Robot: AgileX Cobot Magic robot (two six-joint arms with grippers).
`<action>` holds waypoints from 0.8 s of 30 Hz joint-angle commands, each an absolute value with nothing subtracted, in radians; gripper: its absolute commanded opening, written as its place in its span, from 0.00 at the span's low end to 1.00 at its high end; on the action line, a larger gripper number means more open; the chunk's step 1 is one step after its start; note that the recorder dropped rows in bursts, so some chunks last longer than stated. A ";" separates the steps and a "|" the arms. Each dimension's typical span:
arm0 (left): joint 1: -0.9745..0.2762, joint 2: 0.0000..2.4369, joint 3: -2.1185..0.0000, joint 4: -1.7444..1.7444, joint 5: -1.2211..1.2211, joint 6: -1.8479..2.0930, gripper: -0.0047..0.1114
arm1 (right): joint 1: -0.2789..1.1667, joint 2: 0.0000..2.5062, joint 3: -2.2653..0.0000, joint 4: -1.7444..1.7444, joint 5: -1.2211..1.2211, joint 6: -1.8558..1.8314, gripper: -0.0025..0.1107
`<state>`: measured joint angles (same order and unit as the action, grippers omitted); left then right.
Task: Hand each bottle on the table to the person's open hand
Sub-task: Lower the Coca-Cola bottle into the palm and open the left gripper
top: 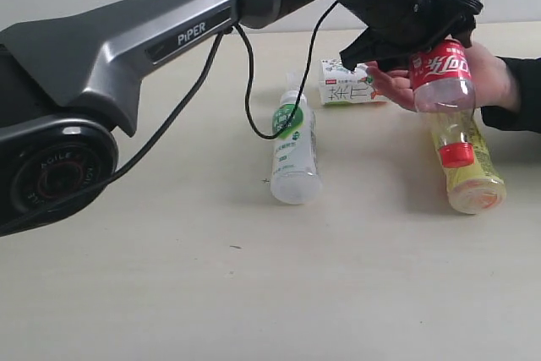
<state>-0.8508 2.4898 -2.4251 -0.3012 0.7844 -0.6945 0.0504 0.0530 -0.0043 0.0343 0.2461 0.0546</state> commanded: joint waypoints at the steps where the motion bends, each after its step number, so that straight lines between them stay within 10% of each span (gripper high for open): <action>1: -0.828 2.490 -2.431 -0.326 0.754 -0.719 0.04 | 0.046 0.049 0.000 0.034 0.239 0.053 0.02; 24: -0.776 2.572 -2.431 -0.550 0.690 -0.739 0.06 | 0.046 0.049 0.000 0.034 0.239 0.053 0.02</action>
<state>-0.7789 2.5665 -2.4254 -0.5123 0.7238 -0.7483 0.0504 0.0530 -0.0043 0.0343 0.2461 0.0546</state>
